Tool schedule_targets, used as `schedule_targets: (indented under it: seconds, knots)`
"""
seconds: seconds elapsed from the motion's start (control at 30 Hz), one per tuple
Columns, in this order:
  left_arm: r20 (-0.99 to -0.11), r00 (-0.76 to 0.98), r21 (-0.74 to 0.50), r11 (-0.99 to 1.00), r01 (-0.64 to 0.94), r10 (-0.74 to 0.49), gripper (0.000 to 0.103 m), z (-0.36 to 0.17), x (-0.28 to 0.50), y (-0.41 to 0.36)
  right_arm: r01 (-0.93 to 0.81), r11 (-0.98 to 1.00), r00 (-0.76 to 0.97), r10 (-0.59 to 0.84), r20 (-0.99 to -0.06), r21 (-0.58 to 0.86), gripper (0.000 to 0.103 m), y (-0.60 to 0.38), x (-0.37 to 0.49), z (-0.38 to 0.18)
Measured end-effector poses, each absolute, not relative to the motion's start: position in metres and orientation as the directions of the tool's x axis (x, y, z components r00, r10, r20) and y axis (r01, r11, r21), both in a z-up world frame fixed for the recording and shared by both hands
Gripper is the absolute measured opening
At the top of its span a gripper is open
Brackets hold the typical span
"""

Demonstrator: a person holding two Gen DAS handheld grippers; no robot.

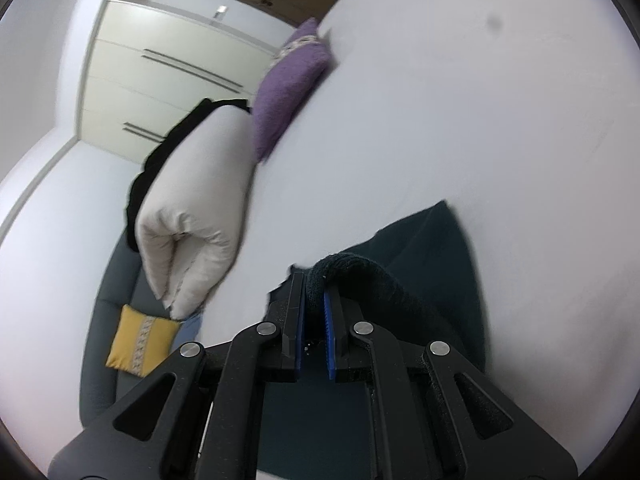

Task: Fold small clothes
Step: 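Lift the hem with both grippers and fold it toward the collar, then lay the hem down on the sweater and open both grippers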

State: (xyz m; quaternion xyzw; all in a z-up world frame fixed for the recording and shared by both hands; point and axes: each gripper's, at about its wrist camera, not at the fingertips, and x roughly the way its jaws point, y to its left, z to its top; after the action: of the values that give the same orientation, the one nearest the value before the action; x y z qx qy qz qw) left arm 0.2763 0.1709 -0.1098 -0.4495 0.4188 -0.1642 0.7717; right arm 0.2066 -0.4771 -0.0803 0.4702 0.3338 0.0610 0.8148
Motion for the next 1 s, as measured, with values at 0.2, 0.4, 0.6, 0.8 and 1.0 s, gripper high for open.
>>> schedule_targets:
  seconds: [0.2,0.4,0.6,0.8,1.0]
  knots:
    - [-0.548,0.586,-0.795,0.59,-0.141,-0.597,0.007,-0.131,0.31,0.164,0.281,0.544,0.754,0.384,-0.533,0.79,0.01,-0.492,0.262,-0.115]
    - [-0.594,0.588,-0.762,0.619,-0.191,-0.549,0.051,-0.144,0.332,0.161,0.36,0.556,0.737,0.323,-0.594,0.749,0.038,-0.499,0.304,-0.151]
    - [-0.561,0.628,-0.768,0.623,-0.151,-0.539,0.055,-0.12,0.307,0.166,0.355,0.631,0.732,0.271,-0.625,0.69,0.043,-0.495,0.296,-0.14]
    - [-0.627,0.618,-0.607,0.795,-0.004,-0.475,0.055,-0.097,0.256,0.126,0.241,0.762,0.719,0.276,-0.638,0.601,0.043,-0.463,0.261,-0.102]
    - [-0.714,0.583,-0.471,0.882,0.009,-0.387,0.049,-0.129,0.226,0.104,0.1,0.839,0.607,0.374,-0.701,0.534,0.043,-0.397,0.255,-0.123]
